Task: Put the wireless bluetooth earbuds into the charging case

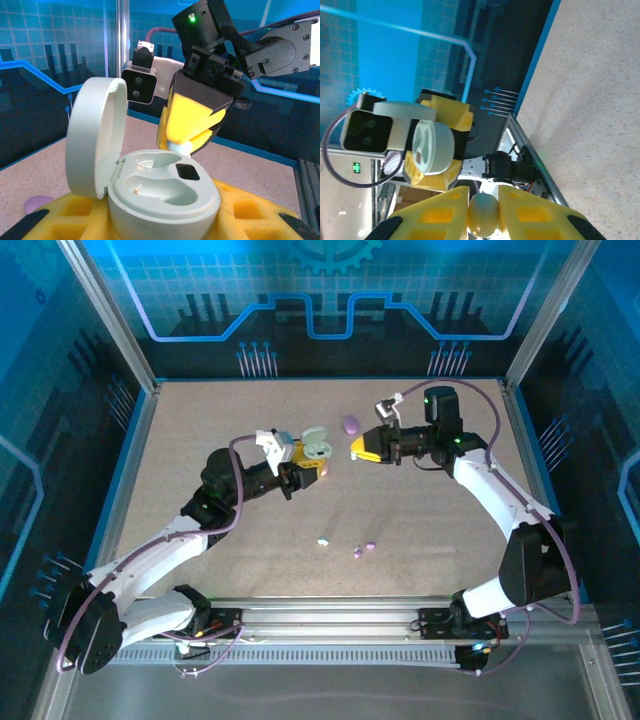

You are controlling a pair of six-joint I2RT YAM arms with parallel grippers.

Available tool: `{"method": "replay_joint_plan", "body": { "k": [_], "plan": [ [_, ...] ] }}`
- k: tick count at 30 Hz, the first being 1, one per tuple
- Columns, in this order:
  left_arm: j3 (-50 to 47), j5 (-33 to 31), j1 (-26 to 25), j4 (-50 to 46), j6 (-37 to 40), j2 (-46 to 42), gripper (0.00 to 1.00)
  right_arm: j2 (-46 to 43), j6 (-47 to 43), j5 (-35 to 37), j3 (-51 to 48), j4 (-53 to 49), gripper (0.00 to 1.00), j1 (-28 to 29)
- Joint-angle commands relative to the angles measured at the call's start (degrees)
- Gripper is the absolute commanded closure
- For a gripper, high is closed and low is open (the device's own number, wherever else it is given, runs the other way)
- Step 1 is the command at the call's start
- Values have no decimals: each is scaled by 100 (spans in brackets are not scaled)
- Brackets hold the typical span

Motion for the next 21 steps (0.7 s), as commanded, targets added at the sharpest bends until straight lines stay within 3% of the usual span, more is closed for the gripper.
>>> {"method": "replay_joint_plan", "body": {
  "k": [1, 12, 21],
  "plan": [
    [-64, 150, 38, 208, 86, -78, 66, -223, 273, -310, 64, 237, 79, -49],
    [-36, 389, 15, 330, 184, 77, 66, -538, 889, 215, 151, 216, 79, -9],
    [12, 468, -4, 274, 175, 151, 66, -598, 2990, 835, -622, 2080, 78, 107]
  ]
}}
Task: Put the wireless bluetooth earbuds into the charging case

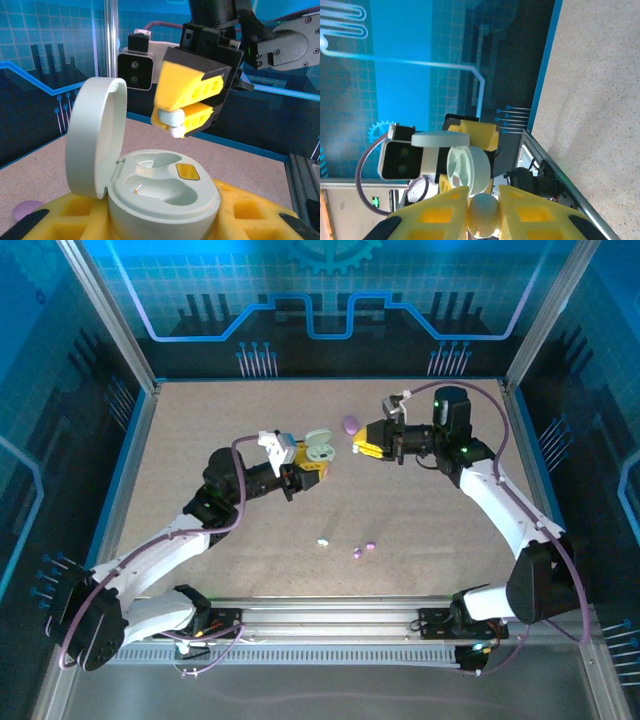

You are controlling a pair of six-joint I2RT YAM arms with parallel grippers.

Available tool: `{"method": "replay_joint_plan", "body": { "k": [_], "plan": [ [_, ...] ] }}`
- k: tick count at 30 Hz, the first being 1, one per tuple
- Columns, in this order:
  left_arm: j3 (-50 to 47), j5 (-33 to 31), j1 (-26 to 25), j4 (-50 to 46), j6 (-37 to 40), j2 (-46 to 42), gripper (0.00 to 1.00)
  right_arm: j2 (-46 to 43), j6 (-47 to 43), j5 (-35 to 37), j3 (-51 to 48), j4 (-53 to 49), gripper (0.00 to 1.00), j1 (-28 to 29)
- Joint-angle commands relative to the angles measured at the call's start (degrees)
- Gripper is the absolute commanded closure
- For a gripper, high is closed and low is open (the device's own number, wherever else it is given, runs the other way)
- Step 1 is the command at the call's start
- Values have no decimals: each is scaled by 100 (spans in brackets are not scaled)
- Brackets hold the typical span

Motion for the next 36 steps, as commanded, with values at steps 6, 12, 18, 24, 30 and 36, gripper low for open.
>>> {"method": "replay_joint_plan", "body": {
  "k": [6, 12, 18, 24, 30, 36],
  "plan": [
    [-17, 208, -8, 141, 200, 47, 66, 42, 1460, 195, -232, 1598, 77, 209],
    [-33, -5, -6, 176, 239, 137, 66, 34, 1558, 291, -180, 1692, 77, 388],
    [-40, -430, -27, 347, 247, 307, 66, -23, 1567, 398, -157, 1706, 77, 561],
    [-23, -464, -72, 559, 263, 485, 66, -71, 1117, 565, -67, 1307, 77, 771],
    [-7, -442, -128, 640, 335, 569, 66, -143, 242, 865, 220, 271, 77, 1009],
    [-12, -276, -160, 711, 335, 622, 65, -172, -533, 1274, 549, -523, 77, 1239]
  ]
}}
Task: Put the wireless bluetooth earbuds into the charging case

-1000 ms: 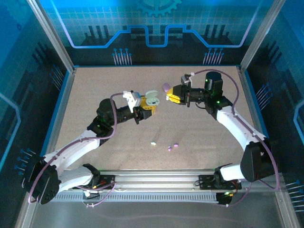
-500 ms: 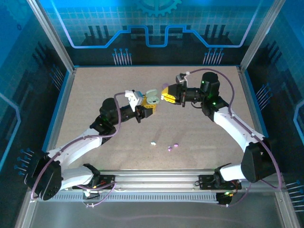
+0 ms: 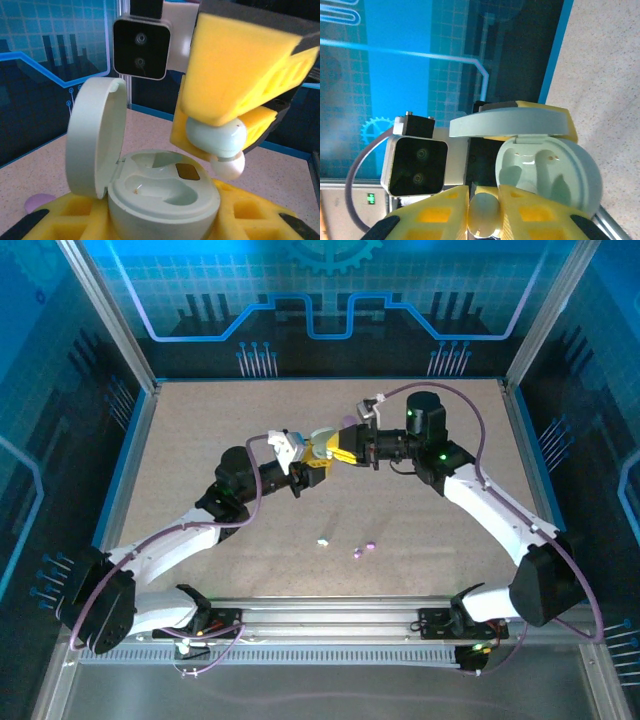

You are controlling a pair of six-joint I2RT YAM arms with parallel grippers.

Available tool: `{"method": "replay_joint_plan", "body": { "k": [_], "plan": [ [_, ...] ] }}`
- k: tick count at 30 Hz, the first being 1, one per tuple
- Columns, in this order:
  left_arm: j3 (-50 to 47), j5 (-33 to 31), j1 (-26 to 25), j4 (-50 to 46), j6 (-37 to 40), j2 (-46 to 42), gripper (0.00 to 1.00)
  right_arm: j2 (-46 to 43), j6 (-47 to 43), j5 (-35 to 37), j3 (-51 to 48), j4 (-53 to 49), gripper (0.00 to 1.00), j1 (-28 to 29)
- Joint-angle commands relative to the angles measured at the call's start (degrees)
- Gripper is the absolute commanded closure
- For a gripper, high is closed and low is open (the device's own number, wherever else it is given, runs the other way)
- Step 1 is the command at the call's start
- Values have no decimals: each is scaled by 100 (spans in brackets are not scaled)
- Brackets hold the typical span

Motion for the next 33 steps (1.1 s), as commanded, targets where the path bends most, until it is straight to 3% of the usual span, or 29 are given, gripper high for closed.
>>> {"method": "replay_joint_plan", "body": {
  "k": [1, 9, 25, 33],
  "plan": [
    [-13, 133, -59, 273, 192, 68, 65, -160, -656, 318, 290, -602, 77, 126],
    [-14, 279, -114, 378, 230, 100, 65, -203, -1282, 814, 555, -1347, 77, 240],
    [-44, 359, -169, 665, 144, 162, 65, -77, -1601, 1159, 702, -1472, 77, 511],
    [-77, 360, -168, 963, -25, 152, 65, -131, -2220, 1818, 908, -2242, 76, 669]
  ]
}}
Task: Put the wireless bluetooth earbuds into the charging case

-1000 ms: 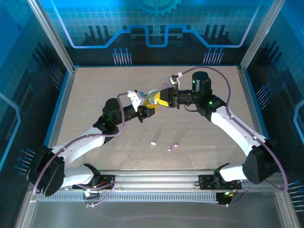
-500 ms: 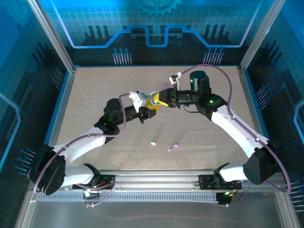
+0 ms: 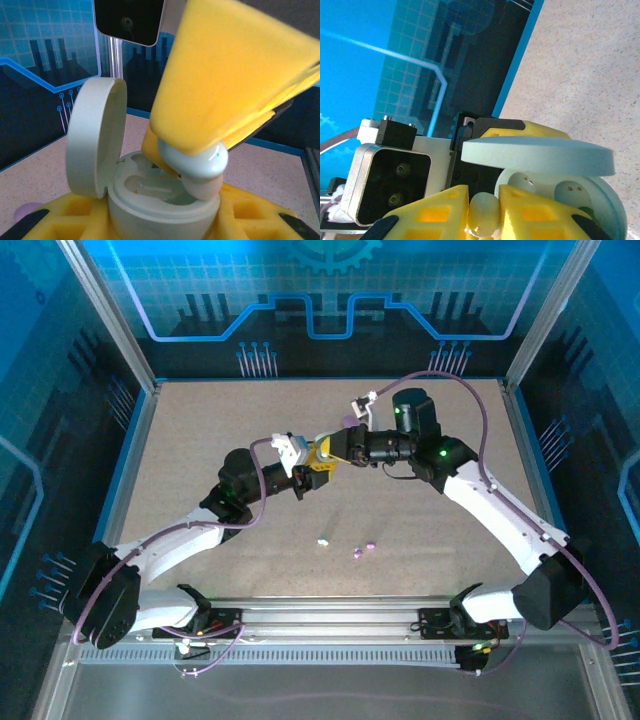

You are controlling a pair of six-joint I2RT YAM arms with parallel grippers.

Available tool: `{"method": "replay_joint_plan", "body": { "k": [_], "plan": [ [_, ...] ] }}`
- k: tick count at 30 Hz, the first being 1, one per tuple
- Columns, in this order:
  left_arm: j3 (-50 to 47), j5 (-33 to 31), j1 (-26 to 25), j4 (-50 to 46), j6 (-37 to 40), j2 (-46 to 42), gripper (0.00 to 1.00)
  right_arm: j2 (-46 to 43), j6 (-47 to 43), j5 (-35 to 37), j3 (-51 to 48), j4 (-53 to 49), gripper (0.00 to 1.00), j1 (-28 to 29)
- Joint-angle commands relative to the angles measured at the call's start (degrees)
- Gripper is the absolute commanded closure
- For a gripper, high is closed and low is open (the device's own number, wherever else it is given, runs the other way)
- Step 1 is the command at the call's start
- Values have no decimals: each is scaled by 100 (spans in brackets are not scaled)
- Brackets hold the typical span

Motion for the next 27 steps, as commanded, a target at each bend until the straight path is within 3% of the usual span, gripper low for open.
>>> {"method": "replay_joint_plan", "body": {
  "k": [1, 18, 27],
  "plan": [
    [4, 222, -85, 640, -116, -3, 65, -48, -375, 441, 121, -381, 76, 168],
    [-13, 254, -116, 870, -218, 11, 65, -269, -853, 1752, 29, -313, 77, 645],
    [-81, 178, -124, 984, -323, 85, 65, -665, -689, 2369, -447, 543, 78, 762]
  ]
}}
